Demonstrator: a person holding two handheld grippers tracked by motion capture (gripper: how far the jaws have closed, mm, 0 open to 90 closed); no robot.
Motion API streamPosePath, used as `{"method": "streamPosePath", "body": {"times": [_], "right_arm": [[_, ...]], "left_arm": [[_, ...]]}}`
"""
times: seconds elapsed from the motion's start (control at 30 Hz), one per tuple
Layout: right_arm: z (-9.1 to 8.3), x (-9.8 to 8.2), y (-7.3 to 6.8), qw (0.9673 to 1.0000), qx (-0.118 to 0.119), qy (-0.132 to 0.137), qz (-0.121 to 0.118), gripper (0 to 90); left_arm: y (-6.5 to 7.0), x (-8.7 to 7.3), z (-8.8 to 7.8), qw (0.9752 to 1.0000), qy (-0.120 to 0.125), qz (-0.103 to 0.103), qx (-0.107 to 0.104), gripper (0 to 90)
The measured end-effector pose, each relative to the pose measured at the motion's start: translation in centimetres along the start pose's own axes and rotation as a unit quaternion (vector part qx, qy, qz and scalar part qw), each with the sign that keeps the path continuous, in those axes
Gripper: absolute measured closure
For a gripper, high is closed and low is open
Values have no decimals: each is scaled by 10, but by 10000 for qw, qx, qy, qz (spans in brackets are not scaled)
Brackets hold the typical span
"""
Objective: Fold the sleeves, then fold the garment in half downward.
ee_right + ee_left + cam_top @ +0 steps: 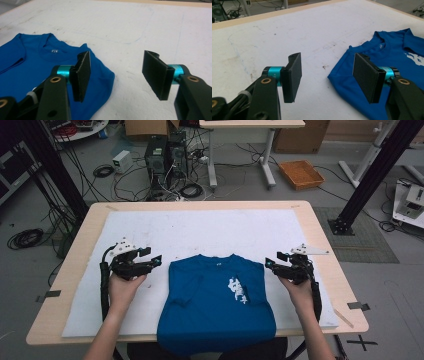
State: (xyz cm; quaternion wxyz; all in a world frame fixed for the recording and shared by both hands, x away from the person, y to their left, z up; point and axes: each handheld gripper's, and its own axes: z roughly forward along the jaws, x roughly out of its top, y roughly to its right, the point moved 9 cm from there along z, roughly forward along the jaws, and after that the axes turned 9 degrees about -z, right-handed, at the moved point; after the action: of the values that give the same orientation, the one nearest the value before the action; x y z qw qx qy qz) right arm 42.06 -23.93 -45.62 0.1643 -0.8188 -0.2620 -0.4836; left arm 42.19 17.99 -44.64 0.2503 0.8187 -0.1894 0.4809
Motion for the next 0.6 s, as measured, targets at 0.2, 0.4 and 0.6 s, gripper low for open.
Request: {"method": "streamPosePath", "body": {"times": [0.2,0.4,0.6], "right_arm": [[-1,1,4,10000,-73,-6,8,357],[-4,3,5,9999,-117,59,24,350],[-2,2,9,9999,-143,50,61,346]], "left_arm": [[3,-1,0,10000,11,44,-19,383],[7,0,-1,10000,37,46,-72,383],[8,-2,4,9999,-63,22,-112,383]]}}
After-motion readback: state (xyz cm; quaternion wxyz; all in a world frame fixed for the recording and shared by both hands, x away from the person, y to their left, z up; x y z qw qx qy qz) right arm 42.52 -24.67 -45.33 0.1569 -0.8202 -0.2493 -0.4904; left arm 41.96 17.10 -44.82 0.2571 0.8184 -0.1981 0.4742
